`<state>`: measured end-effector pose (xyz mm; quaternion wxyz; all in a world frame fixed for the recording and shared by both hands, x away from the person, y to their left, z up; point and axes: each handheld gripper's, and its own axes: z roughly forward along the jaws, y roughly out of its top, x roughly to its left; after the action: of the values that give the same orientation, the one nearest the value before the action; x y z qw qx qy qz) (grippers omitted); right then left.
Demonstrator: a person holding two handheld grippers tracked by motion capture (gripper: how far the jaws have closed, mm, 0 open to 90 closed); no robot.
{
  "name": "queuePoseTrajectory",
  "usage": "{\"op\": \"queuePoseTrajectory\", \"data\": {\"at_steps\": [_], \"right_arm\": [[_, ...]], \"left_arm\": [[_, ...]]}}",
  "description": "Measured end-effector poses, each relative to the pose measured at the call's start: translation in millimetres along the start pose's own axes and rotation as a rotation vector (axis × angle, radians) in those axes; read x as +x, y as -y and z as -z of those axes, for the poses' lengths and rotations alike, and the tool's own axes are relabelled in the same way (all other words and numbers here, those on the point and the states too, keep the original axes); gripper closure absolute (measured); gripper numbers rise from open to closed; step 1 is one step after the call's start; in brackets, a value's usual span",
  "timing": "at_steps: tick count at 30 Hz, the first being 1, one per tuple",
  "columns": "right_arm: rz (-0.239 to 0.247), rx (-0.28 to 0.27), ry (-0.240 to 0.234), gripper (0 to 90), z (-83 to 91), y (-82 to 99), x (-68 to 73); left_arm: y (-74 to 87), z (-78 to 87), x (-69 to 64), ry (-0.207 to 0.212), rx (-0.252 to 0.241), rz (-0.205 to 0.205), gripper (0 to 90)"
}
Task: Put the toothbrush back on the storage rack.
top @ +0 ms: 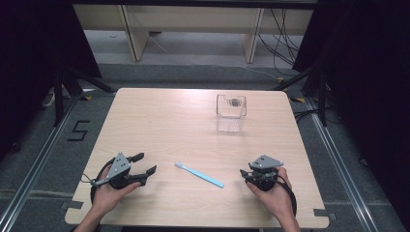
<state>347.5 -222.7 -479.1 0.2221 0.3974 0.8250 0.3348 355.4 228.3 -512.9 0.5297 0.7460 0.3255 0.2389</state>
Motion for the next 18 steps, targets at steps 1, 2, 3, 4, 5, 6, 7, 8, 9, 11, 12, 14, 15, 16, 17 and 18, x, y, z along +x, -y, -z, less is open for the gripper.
{"op": "queuePoseTrajectory", "data": {"at_steps": [1, 2, 3, 4, 5, 6, 7, 8, 9, 11, 12, 14, 15, 16, 17, 18], "right_arm": [[-0.002, 0.003, -0.007, 57.4, -1.3, -2.2, 1.0], [-0.006, 0.026, -0.021, 57.6, -1.2, -4.6, 2.1], [0.008, 0.027, -0.024, 57.7, -2.5, -6.9, 2.2], [0.014, 0.051, -0.039, 57.8, -2.7, -9.6, 2.2], [0.014, 0.051, -0.039, 57.8, -2.7, -9.6, 2.2], [0.014, 0.076, -0.059, 57.7, -4.2, -15.3, 4.1], [0.014, 0.076, -0.059, 57.7, -4.2, -15.3, 4.1], [0.031, 0.098, -0.075, 57.7, -6.1, -19.8, 3.6], [0.036, 0.103, -0.074, 57.7, -6.7, -21.1, 3.6], [0.051, 0.120, -0.088, 57.6, -8.8, -24.7, 3.8], [0.051, 0.120, -0.088, 57.6, -8.8, -24.7, 3.8], [0.058, 0.138, -0.113, 57.7, -10.8, -29.5, 5.7], [0.043, 0.156, -0.132, 57.6, -10.7, -31.4, 6.8], [0.043, 0.156, -0.132, 57.6, -10.7, -31.4, 6.8], [0.079, 0.132, -0.130, 57.6, -13.2, -35.1, 6.6], [0.093, 0.147, -0.141, 57.6, -13.2, -37.2, 6.3]], "left_arm": [[0.0, -0.2, 0.0, 0.001, 0.001, -0.001, 29.1], [0.2, -0.4, 0.0, 0.001, 0.001, 0.000, 29.1], [0.2, -0.4, 0.0, 0.001, 0.001, 0.000, 29.1], [0.2, -0.5, 0.0, 0.002, 0.002, 0.001, 29.1], [0.4, -0.5, 0.2, 0.002, 0.003, 0.000, 29.1], [1.2, -1.6, 0.6, 0.007, -0.003, 0.002, 29.1], [1.2, -1.6, 0.6, 0.007, -0.003, 0.002, 29.2], [1.8, -1.9, 0.7, 0.005, -0.003, 0.004, 29.3], [2.6, -1.5, 1.2, -0.002, 0.010, 0.003, 29.3], [4.1, -2.5, 1.6, 0.002, -0.001, 0.012, 29.2], [4.1, -2.5, 1.6, 0.002, -0.001, 0.012, 29.2], [5.5, -2.3, 2.5, -0.003, 0.007, 0.015, 29.1], [6.0, -2.5, 2.9, -0.003, 0.003, 0.016, 29.1], [6.0, -2.5, 2.9, -0.003, 0.003, 0.016, 29.1], [7.1, -2.3, 3.5, -0.009, 0.004, 0.020, 29.0], [8.0, -2.7, 3.7, -0.009, 0.002, 0.025, 29.0]]}}
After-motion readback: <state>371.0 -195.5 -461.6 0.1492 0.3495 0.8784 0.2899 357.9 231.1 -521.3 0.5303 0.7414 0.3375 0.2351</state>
